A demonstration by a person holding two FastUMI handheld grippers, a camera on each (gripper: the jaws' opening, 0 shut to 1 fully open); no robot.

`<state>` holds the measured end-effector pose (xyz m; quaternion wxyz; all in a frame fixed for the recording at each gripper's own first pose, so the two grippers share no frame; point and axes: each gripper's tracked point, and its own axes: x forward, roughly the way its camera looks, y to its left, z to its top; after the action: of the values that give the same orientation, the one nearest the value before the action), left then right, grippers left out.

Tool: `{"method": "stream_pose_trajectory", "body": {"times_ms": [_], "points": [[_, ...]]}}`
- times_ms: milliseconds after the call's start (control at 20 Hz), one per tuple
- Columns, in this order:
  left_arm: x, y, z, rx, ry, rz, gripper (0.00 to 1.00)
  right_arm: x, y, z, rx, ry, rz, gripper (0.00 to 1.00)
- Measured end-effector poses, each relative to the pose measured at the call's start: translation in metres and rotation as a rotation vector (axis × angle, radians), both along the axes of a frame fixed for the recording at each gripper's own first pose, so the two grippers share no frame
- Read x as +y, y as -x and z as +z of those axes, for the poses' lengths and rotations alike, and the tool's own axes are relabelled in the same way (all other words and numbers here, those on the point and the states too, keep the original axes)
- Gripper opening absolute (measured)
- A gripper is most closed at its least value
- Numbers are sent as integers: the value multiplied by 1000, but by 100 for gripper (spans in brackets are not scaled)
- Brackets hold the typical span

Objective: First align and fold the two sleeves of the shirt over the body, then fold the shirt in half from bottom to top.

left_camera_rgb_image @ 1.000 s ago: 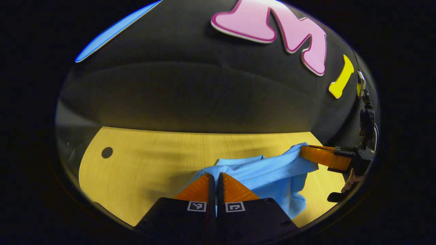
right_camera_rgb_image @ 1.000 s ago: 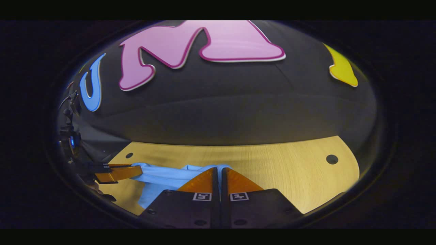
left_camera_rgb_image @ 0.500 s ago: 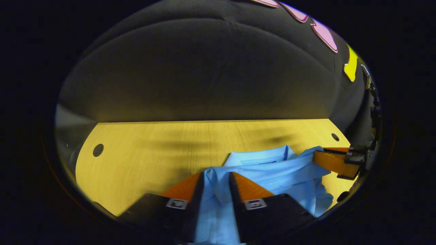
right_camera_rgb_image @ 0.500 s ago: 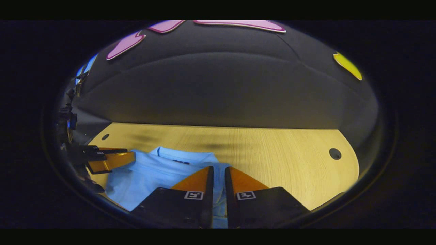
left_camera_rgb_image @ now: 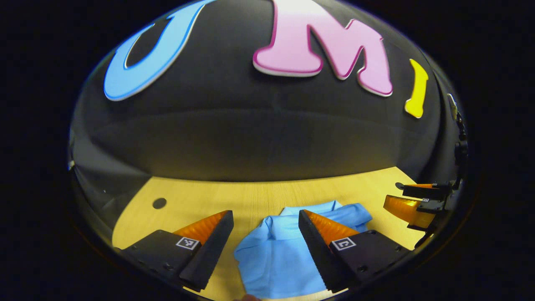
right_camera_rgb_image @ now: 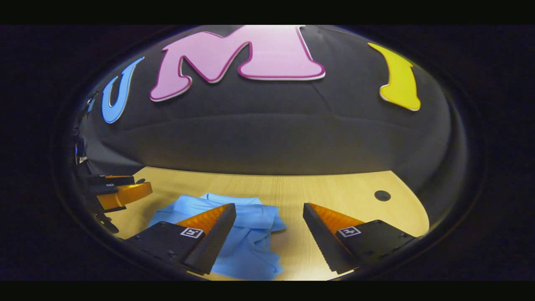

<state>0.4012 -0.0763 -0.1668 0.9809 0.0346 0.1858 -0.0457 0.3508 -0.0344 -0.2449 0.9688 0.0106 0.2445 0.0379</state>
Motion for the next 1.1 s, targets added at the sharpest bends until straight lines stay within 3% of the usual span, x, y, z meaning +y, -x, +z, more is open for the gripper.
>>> {"method": "stream_pose_trajectory", "body": {"times_ms": [150,400,600,950,1100], "points": [[2,50,44,-66,-24,-21,99,0,38,45,-41,-15,-12,100],[-3,148,105,-147,27,-87,99,-10,106,130,-164,8,-68,100],[2,229,140,-205,32,-115,99,-10,182,193,-270,4,-100,99],[0,380,161,-259,101,-168,98,16,319,256,-393,-33,-76,99],[19,426,171,-300,76,-155,99,20,365,265,-424,-18,-73,99]]}}
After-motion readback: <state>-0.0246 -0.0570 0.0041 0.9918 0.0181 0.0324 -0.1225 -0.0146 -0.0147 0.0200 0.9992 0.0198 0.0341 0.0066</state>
